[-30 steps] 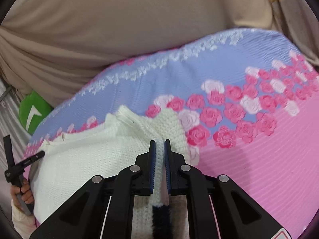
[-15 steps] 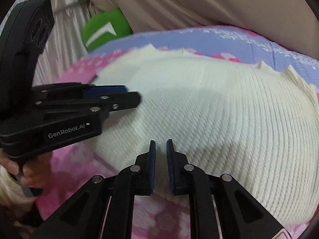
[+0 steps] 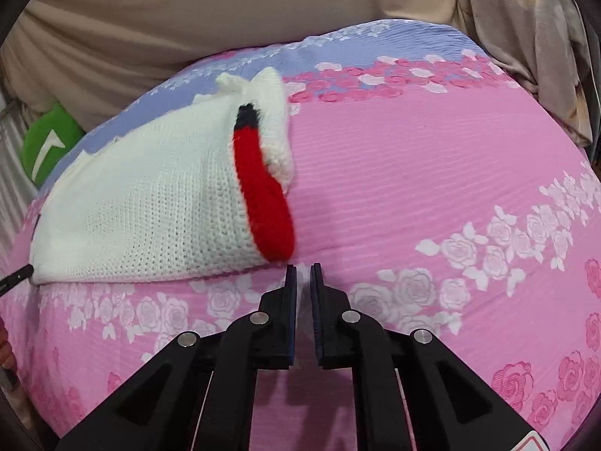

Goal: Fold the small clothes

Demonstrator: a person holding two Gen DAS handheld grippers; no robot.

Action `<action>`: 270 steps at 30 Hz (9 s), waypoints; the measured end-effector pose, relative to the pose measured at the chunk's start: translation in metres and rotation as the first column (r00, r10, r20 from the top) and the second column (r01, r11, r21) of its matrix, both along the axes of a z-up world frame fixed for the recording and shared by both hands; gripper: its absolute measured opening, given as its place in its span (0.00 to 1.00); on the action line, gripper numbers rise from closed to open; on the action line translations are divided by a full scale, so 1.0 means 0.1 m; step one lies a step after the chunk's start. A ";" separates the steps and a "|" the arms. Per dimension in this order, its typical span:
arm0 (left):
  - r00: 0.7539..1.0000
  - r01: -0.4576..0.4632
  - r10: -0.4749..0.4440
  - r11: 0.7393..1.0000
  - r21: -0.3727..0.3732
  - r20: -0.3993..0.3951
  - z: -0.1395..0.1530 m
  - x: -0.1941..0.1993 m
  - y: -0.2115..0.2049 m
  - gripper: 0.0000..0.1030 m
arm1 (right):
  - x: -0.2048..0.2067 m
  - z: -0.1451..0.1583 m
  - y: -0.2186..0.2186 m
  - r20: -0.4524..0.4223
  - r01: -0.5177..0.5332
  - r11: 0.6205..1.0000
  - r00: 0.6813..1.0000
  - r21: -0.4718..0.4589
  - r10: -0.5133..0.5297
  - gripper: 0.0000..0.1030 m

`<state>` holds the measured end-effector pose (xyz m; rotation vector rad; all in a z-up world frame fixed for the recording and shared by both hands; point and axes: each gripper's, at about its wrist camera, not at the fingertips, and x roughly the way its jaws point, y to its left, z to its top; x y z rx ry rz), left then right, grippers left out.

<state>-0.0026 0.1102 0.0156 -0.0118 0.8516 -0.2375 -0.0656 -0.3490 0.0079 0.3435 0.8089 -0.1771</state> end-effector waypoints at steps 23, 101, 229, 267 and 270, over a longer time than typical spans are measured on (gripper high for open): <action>0.999 -0.037 0.040 0.997 -0.073 0.035 0.27 1.91 -0.47 0.06 | 1.92 0.66 0.13 0.224 -0.213 0.976 0.954 0.041 0.198 0.08; 0.981 -0.082 0.039 0.970 0.229 0.188 -0.06 1.05 -0.82 0.37 | 1.42 0.29 0.41 0.121 -0.058 0.997 0.991 -0.047 0.064 0.11; 0.923 0.364 -0.369 0.929 0.062 0.112 0.32 0.20 -3.10 0.12 | 0.26 0.24 0.42 0.181 0.011 1.000 0.983 0.027 -0.015 0.58; 0.966 0.215 -0.212 0.977 0.000 0.145 0.29 -0.27 -1.85 0.70 | 1.05 0.33 -0.16 0.195 -0.217 0.920 0.968 0.327 0.159 0.23; 0.964 0.231 -0.232 0.973 0.023 0.133 0.22 -0.27 -2.01 0.70 | 1.04 0.06 -0.29 0.168 -0.194 0.908 0.976 0.371 0.140 0.23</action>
